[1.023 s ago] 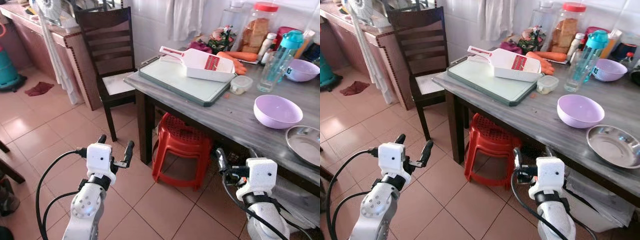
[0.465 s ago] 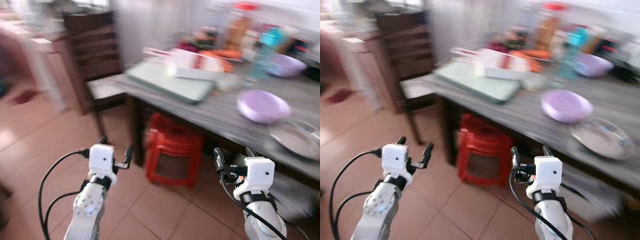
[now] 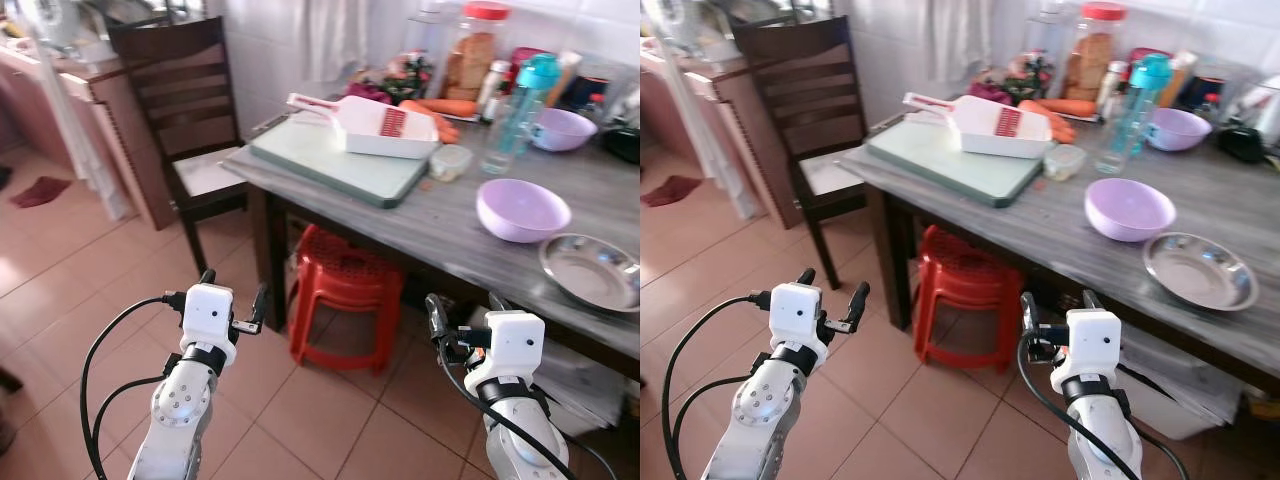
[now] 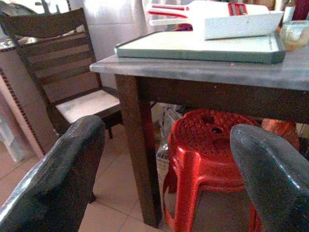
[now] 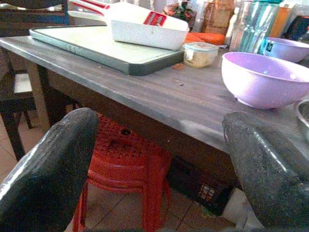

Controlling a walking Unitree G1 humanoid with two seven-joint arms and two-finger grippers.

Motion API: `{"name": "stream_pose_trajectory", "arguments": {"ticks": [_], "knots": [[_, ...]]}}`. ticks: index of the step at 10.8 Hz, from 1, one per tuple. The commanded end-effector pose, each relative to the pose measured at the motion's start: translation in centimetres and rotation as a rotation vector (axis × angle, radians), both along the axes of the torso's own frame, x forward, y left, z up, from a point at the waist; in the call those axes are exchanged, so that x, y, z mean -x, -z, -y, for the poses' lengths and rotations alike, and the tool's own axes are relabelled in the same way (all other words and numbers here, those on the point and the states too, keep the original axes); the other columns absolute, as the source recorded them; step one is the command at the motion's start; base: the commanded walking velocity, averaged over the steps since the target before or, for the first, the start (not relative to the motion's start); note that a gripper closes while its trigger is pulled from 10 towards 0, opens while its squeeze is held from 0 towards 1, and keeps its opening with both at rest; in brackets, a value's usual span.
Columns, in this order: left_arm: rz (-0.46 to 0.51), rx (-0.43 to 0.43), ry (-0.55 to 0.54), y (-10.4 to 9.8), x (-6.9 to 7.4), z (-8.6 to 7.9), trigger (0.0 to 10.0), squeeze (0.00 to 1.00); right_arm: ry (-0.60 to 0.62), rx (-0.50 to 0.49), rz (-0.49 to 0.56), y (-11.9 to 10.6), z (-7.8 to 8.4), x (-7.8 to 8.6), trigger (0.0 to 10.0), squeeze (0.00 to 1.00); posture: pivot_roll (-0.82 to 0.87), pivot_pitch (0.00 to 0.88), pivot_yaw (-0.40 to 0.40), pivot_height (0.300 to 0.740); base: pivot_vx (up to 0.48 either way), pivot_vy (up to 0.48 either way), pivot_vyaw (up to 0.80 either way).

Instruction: Setting the table

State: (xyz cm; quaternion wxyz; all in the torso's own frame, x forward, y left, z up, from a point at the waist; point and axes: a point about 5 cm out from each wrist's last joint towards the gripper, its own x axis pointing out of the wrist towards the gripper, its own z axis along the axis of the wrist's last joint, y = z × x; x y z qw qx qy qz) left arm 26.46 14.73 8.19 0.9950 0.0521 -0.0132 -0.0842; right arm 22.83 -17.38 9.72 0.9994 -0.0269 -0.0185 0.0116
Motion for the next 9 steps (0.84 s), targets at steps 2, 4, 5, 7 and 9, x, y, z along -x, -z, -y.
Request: {"name": "stream_pose_trajectory", "arguments": {"ticks": [2,4,5,7,9], "knots": [[-0.013,-0.022,-0.004,0.21,-0.20,-0.05,10.0,0.00,0.055,-0.025,-0.026,0.45,0.79,-0.16,10.0,0.00,0.03,0.000,-0.003,0.740,-0.291,0.000,0.00],[-0.012,-0.029,-0.001,0.21,-0.30,-0.07,10.0,0.00,0.057,-0.018,-0.029,0.60,0.80,-0.15,10.0,0.00,0.03,0.000,0.000,0.740,-0.292,0.000,0.00],[-0.012,-0.031,0.001,0.20,-0.36,-0.06,10.0,0.00,0.063,-0.014,-0.033,0.69,0.82,-0.15,10.0,0.00,0.03,0.000,0.001,0.740,-0.296,0.000,0.00],[-0.012,-0.036,0.004,0.23,-0.40,-0.03,10.0,0.00,0.072,0.003,-0.041,0.81,0.94,-0.20,10.0,0.00,0.03,0.000,0.003,0.740,-0.296,0.000,0.00],[-0.013,-0.040,0.008,0.25,-0.41,-0.01,10.0,0.00,0.083,0.002,-0.047,0.96,1.13,-0.14,10.0,0.00,0.03,0.000,0.003,0.740,-0.292,0.000,0.00]]}}
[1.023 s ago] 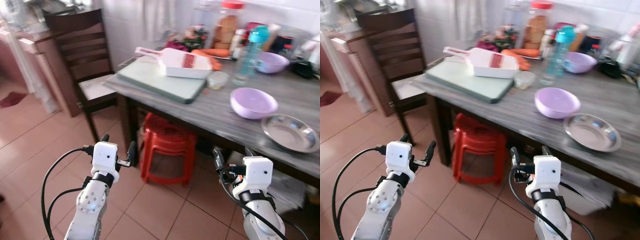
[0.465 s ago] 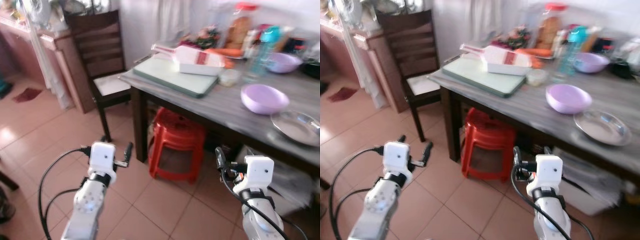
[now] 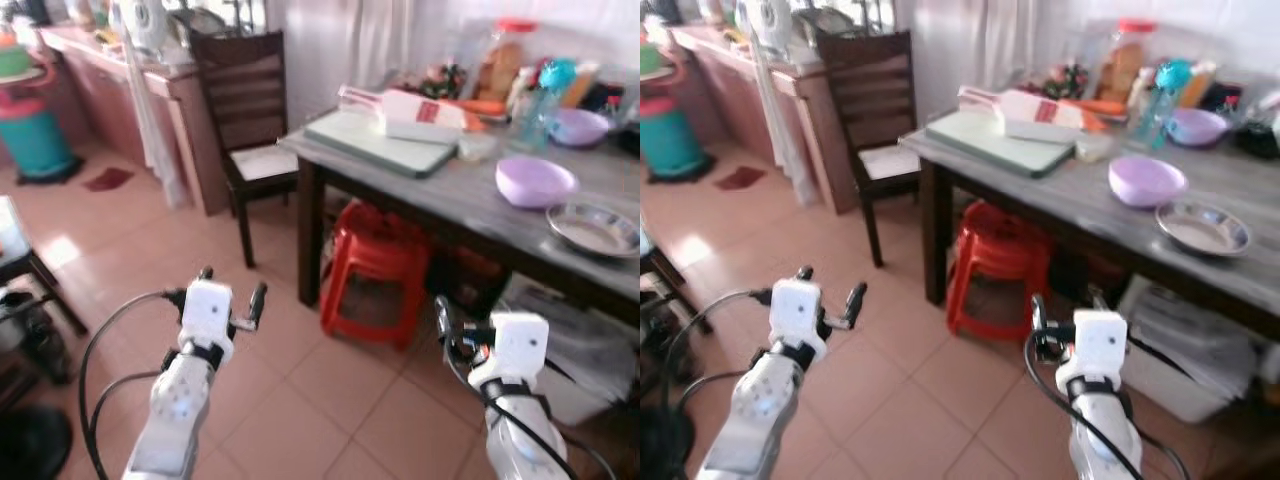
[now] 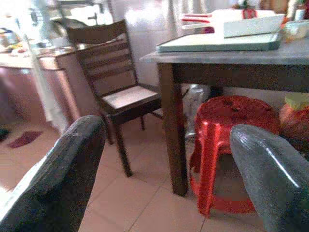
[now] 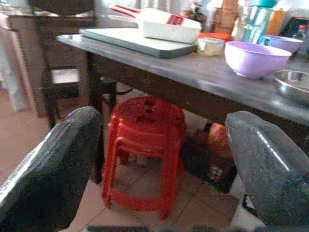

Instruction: Setting the table

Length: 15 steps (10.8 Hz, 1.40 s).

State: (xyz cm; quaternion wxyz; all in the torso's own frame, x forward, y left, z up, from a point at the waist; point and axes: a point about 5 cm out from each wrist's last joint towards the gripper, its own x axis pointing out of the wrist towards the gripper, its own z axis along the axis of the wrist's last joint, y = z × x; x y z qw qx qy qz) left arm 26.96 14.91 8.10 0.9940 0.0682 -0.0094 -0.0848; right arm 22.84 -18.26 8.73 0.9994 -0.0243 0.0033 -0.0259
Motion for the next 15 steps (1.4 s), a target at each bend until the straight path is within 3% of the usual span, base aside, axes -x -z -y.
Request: {"name": "stream_pose_trajectory", "arguments": {"ticks": [1,7,10,12,15], "knots": [[-0.002,-0.005,0.015,0.1,0.1,0.2,10.0,0.00,0.013,0.011,-0.007,0.0,0.3,-0.1,10.0,0.00,0.03,0.000,0.003,0.740,-0.262,0.000,0.00],[0.018,0.006,0.084,-0.3,-0.1,0.4,10.0,0.00,0.027,0.002,0.004,-0.2,0.5,-0.2,10.0,0.00,0.02,0.000,0.002,0.740,0.000,0.000,0.00],[0.003,0.018,0.099,-0.2,-0.1,0.6,10.0,0.00,0.029,0.008,-0.004,-0.2,0.5,-0.2,10.0,0.00,0.02,0.000,0.000,0.740,0.000,0.000,-0.66],[0.004,0.031,0.108,-0.5,-0.3,0.9,10.0,0.00,-0.010,0.061,0.046,-1.2,0.1,-0.4,10.0,0.00,0.02,0.000,0.000,0.740,0.000,0.000,-0.67],[0.017,0.041,0.126,-0.9,-0.6,1.3,10.0,0.00,-0.006,0.044,0.060,-1.5,0.1,-0.6,10.0,0.00,0.02,0.000,-0.004,0.740,0.000,-0.160,-0.59]]}}
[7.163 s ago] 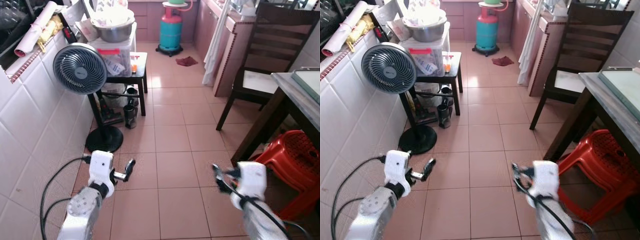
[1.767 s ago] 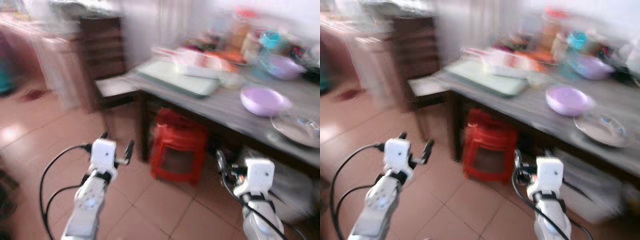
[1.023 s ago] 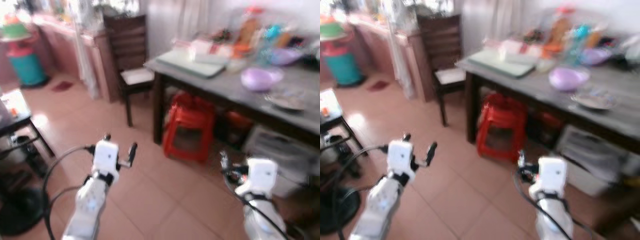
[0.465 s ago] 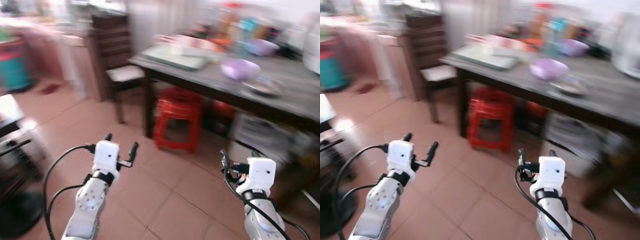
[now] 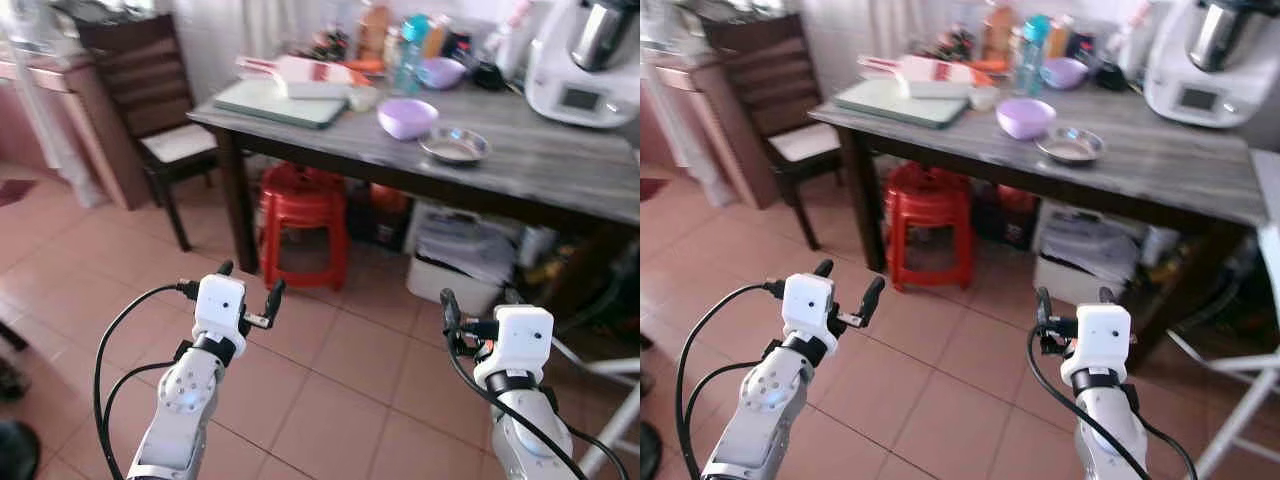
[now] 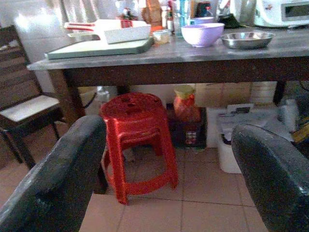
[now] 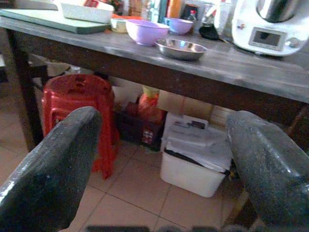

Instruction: Setting the table

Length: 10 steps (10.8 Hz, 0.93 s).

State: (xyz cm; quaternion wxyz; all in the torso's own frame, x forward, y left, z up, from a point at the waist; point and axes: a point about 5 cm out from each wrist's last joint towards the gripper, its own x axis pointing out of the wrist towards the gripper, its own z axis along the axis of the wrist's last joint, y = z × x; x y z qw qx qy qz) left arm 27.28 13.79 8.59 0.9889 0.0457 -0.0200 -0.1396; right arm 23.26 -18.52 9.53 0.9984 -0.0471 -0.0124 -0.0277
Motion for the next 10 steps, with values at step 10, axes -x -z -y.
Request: {"name": "stream_pose_trajectory", "arguments": {"ticks": [10], "knots": [[0.005,0.010,0.030,-0.63,-0.57,0.55,10.0,0.00,0.014,-0.002,0.037,-0.87,0.25,-0.33,10.0,0.00,0.01,0.000,0.003,0.740,0.000,-0.271,-0.46]]}}
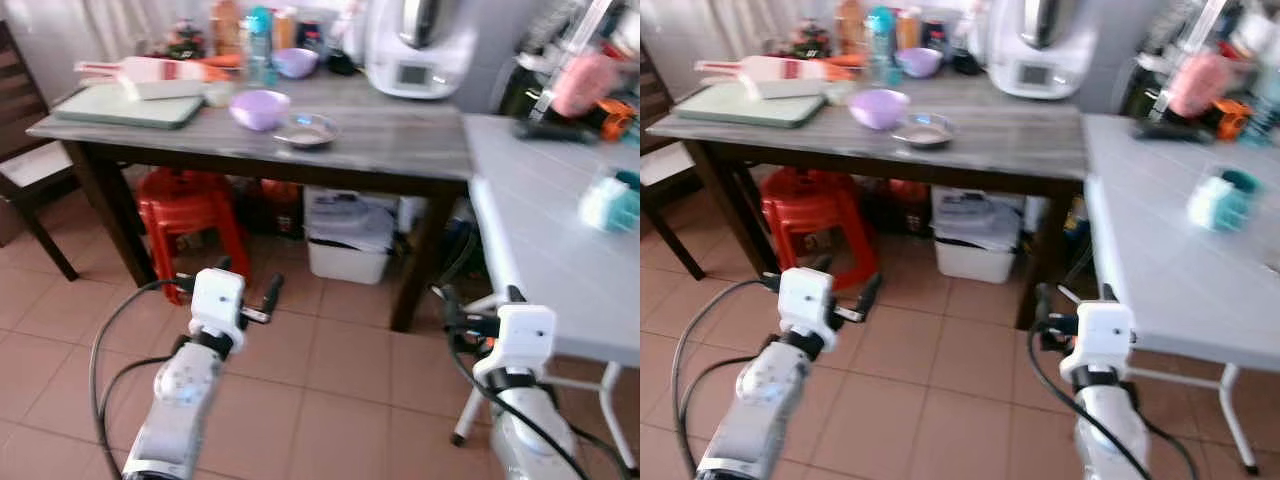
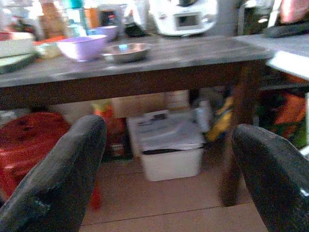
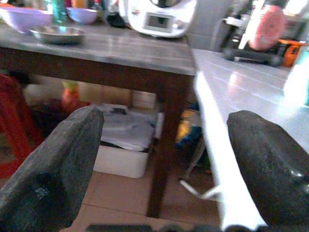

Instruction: Setting the table

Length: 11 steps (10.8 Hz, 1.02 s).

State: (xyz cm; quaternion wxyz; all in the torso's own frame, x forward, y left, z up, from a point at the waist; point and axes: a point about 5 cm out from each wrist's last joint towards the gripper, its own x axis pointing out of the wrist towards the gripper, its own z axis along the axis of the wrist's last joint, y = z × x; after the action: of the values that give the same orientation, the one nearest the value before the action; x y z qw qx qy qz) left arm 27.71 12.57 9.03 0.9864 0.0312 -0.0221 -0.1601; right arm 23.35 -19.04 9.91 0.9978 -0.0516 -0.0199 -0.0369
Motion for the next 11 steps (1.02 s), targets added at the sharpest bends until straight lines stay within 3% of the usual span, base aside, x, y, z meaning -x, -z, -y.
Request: {"name": "stream_pose_trajectory", "arguments": {"ticks": [1,11], "knots": [[0.009,-0.019,-0.010,-0.25,-0.17,-0.63,10.0,0.00,-0.004,-0.010,0.022,-0.51,-0.25,-0.24,10.0,0.00,0.01,0.000,0.003,0.740,0.000,-0.285,0.00],[0.000,-0.015,-0.007,-0.30,-0.21,-0.21,10.0,0.00,-0.001,-0.015,0.022,-0.55,-0.29,-0.55,10.0,0.00,0.01,0.003,-0.004,0.740,0.000,-0.298,0.00]]}}
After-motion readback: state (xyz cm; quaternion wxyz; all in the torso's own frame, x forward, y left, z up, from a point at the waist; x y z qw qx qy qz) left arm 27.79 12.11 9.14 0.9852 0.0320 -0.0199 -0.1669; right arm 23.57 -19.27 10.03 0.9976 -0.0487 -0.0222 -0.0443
